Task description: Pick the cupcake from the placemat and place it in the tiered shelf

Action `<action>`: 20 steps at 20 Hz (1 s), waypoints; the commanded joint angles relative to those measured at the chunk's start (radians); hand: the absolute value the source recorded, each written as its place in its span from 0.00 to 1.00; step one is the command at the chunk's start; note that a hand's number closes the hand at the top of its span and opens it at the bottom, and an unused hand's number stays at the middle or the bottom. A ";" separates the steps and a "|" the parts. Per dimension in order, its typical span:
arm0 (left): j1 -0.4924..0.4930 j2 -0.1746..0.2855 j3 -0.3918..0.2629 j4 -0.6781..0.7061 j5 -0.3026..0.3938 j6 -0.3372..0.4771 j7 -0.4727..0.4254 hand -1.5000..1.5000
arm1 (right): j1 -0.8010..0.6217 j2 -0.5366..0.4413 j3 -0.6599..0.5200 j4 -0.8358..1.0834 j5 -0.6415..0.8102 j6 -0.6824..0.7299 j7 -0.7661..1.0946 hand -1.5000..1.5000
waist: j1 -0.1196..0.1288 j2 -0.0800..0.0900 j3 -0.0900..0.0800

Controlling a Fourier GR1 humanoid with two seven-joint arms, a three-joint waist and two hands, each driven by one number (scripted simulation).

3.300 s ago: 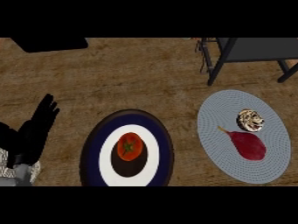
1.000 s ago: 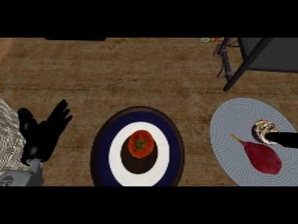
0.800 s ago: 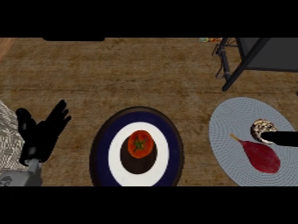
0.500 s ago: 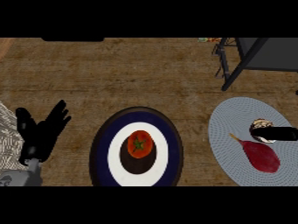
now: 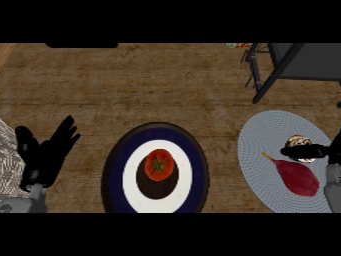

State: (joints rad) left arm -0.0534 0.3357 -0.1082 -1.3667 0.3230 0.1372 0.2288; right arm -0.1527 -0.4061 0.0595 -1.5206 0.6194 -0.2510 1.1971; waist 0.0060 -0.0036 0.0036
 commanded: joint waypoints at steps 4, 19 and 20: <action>0.038 -0.016 -0.013 0.028 -0.029 -0.009 -0.001 0.50 | -0.090 0.058 -0.045 0.136 0.093 0.006 0.151 0.00 | 0.005 0.006 -0.004; -0.021 -0.008 0.081 0.073 -0.036 -0.077 0.029 0.50 | -0.123 0.132 -0.139 0.249 0.109 0.084 -0.085 1.00 | -0.004 0.004 -0.004; -0.009 -0.023 0.052 0.034 -0.038 -0.059 0.036 0.50 | -0.115 0.140 -0.121 0.329 0.040 0.148 -0.169 1.00 | 0.005 0.007 -0.003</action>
State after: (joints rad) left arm -0.0646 0.3176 -0.0468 -1.3424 0.2889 0.0835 0.2424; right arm -0.2419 -0.2711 -0.0790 -1.2677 0.7298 -0.2354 1.0449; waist 0.0049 -0.0061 0.0022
